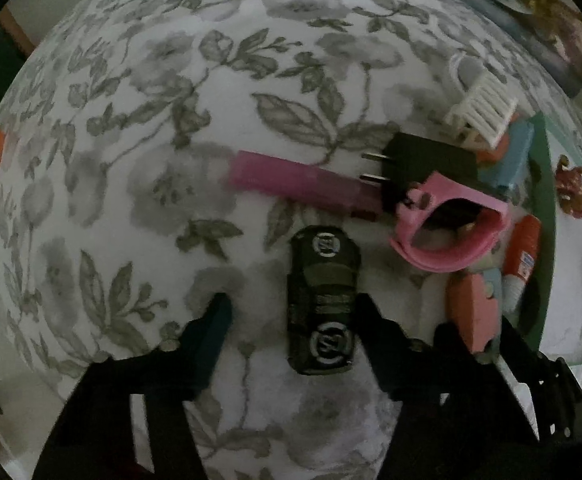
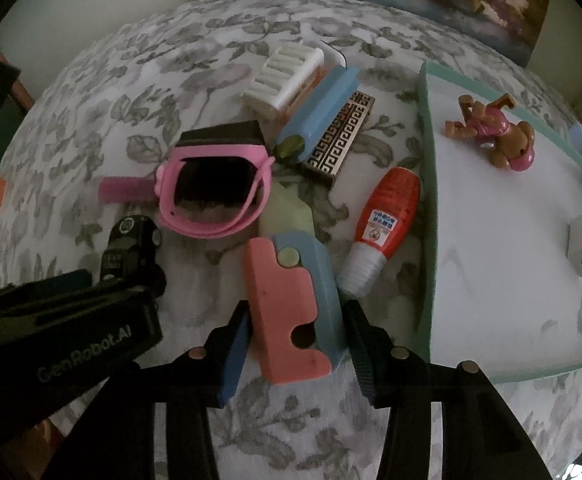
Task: Organize rigid objects
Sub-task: 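Grasp the black toy car with the left tool while the right tool grasps the pink-blue toy, then lower the pink-blue toy into the tray with the right tool while the left tool carries the car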
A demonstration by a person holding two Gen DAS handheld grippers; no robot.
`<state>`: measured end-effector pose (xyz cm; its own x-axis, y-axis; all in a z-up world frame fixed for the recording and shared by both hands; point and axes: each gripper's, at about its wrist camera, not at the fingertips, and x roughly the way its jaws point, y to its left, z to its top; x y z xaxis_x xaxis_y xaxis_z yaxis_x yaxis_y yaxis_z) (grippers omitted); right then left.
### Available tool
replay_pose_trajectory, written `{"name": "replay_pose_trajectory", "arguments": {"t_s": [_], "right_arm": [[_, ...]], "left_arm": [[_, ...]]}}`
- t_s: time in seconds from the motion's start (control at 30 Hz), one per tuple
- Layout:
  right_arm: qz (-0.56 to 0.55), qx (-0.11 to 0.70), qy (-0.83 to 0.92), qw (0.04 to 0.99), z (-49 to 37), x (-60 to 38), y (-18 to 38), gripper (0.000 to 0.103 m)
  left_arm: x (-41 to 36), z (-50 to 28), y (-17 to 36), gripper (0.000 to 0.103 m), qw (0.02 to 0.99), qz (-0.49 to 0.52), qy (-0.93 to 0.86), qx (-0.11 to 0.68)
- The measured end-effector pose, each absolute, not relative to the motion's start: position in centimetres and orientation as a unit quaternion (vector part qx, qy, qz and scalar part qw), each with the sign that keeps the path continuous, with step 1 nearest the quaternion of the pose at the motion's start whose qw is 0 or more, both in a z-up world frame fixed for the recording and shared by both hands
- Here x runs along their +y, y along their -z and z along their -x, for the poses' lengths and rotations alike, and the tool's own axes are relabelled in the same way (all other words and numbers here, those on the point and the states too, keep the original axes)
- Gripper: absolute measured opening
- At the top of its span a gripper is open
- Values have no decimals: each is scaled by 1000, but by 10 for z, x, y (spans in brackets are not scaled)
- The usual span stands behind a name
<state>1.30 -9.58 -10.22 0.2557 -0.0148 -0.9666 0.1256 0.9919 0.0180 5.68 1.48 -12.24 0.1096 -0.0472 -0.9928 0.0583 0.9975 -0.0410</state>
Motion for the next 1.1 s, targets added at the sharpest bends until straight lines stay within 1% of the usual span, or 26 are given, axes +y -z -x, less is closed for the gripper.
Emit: {"name": "replay_pose_trajectory", "arguments": {"t_s": [0.03, 0.1, 0.13, 0.4, 0.57, 0.87, 1.1], "right_arm": [[-46, 609, 44, 791, -8, -93, 103, 49], [-47, 610, 43, 790, -4, -92, 105, 49], [-47, 611, 43, 789, -1, -92, 105, 49], [-39, 619, 35, 783, 16, -92, 107, 48], [-80, 625, 21, 776, 28, -101, 102, 47], [-142, 579, 8, 803, 39, -130, 52, 44], [-190, 551, 16, 813, 41, -157, 29, 36]], "left_arm": [[10, -54, 121, 51, 746, -5, 41, 665], [4, -49, 118, 37, 748, -5, 48, 662], [2, -47, 118, 35, 748, -4, 49, 662], [-3, -35, 117, 35, 751, 23, 51, 658], [9, -16, 105, 35, 769, 36, 56, 636], [18, -6, 67, 35, 808, 61, 56, 583], [16, -8, 37, 35, 827, 66, 70, 555]]}}
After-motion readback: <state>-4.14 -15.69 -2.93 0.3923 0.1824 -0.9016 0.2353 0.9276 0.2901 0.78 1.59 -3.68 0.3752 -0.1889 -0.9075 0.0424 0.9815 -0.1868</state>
